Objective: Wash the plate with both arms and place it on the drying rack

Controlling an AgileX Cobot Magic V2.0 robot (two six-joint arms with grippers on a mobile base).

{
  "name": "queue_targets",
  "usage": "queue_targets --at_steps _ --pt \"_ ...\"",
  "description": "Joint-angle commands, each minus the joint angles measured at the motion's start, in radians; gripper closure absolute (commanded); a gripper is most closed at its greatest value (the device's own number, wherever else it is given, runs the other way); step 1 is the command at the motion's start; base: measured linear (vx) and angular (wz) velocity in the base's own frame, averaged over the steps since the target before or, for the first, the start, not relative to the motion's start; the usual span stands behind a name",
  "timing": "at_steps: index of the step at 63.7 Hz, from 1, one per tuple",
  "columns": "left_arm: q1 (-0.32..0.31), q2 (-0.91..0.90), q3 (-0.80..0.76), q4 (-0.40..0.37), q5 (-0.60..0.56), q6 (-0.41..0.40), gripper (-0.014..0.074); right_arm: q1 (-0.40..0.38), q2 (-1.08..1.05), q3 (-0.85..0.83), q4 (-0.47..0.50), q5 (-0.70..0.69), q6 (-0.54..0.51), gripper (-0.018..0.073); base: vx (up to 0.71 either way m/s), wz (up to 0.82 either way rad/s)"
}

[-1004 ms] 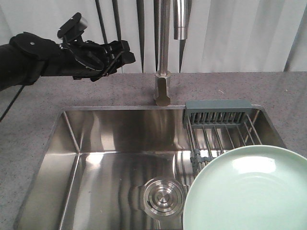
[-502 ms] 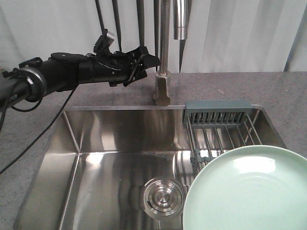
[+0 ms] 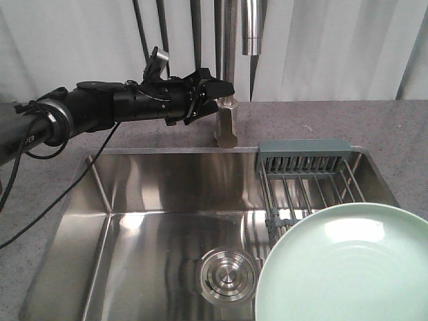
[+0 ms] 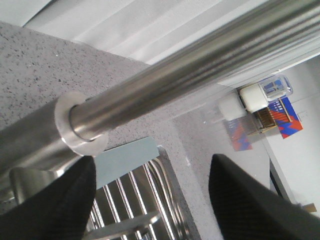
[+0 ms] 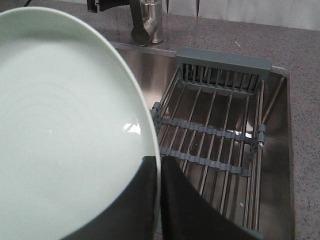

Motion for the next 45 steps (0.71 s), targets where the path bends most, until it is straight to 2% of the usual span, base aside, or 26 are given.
queue_targets --at_steps 1,14,29,45 --pt "-0.008 -0.066 -0.036 -0.061 0.062 0.007 0.0134 -0.001 0.016 -0.024 0.020 -0.067 0.001 0.0561 0.00 0.00" --pt "-0.008 -0.066 -0.036 -0.060 0.094 0.007 0.0136 -0.001 0.016 -0.024 0.020 -0.067 0.001 0.0561 0.00 0.00" --pt "-0.008 -0.066 -0.036 -0.058 0.153 0.007 0.0177 -0.001 0.016 -0.024 0.020 -0.067 0.001 0.0561 0.00 0.00" --pt "-0.008 -0.066 -0.036 -0.020 0.227 0.004 0.0195 -0.001 0.016 -0.024 0.020 -0.067 0.001 0.0561 0.00 0.00"
